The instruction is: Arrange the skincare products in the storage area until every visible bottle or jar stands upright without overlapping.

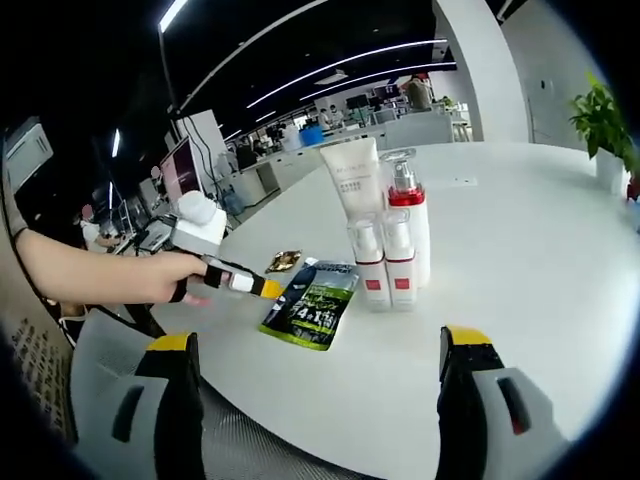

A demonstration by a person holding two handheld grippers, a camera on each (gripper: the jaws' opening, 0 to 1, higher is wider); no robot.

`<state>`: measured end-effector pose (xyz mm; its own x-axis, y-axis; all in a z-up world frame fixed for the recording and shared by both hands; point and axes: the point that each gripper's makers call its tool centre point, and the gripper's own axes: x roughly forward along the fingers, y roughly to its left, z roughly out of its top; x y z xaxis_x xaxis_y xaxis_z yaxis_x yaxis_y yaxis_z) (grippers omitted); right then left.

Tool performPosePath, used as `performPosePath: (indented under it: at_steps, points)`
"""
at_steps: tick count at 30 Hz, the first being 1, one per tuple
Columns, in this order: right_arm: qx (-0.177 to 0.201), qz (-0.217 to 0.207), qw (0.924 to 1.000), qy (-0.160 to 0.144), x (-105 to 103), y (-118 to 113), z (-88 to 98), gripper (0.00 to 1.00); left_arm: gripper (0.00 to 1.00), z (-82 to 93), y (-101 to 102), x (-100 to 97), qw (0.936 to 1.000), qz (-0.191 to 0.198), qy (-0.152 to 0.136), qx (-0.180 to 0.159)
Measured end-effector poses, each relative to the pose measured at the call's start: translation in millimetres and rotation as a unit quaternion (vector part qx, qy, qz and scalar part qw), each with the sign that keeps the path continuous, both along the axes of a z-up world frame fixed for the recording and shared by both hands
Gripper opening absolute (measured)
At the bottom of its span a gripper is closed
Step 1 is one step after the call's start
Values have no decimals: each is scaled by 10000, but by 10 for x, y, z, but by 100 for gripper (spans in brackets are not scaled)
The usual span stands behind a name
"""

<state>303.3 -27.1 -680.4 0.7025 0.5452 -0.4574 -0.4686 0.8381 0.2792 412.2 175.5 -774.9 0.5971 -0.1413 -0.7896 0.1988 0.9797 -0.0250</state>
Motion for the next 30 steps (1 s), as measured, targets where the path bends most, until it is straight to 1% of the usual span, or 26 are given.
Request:
performPosePath:
  at_steps: [3, 7, 10, 11, 12, 24, 28, 30]
  points:
    - [-3, -7, 10000, 22, 2, -1, -9, 100, 52, -8, 2, 17, 10000, -7, -22, 84]
    - [-16, -10, 10000, 51, 2, -2, -24, 100, 51, -7, -1, 26, 10000, 19, -60, 65]
    - [-11, -7, 10000, 64, -1, 3, -24, 100, 46, -3, -12, 27, 9999, -5, -89, 60]
    - [-16, -4, 10000, 73, -3, 3, -28, 100, 41, 0, -12, 26, 9999, -9, -98, 58]
    - [-19, -1, 10000, 77, -4, 4, -30, 100, 39, -3, -10, 20, 9999, -11, -99, 62]
    - [-18, 31, 10000, 92, -15, 18, -35, 100, 38, -36, -16, 41, 9998, 75, -163, 14]
    - [-18, 37, 10000, 87, -14, 18, -34, 100, 38, 3, -15, 0, 9997, -28, -255, 40]
    - [-13, 44, 9999, 93, -14, 23, -35, 100, 38, 35, -12, -5, 9995, -47, -324, -5]
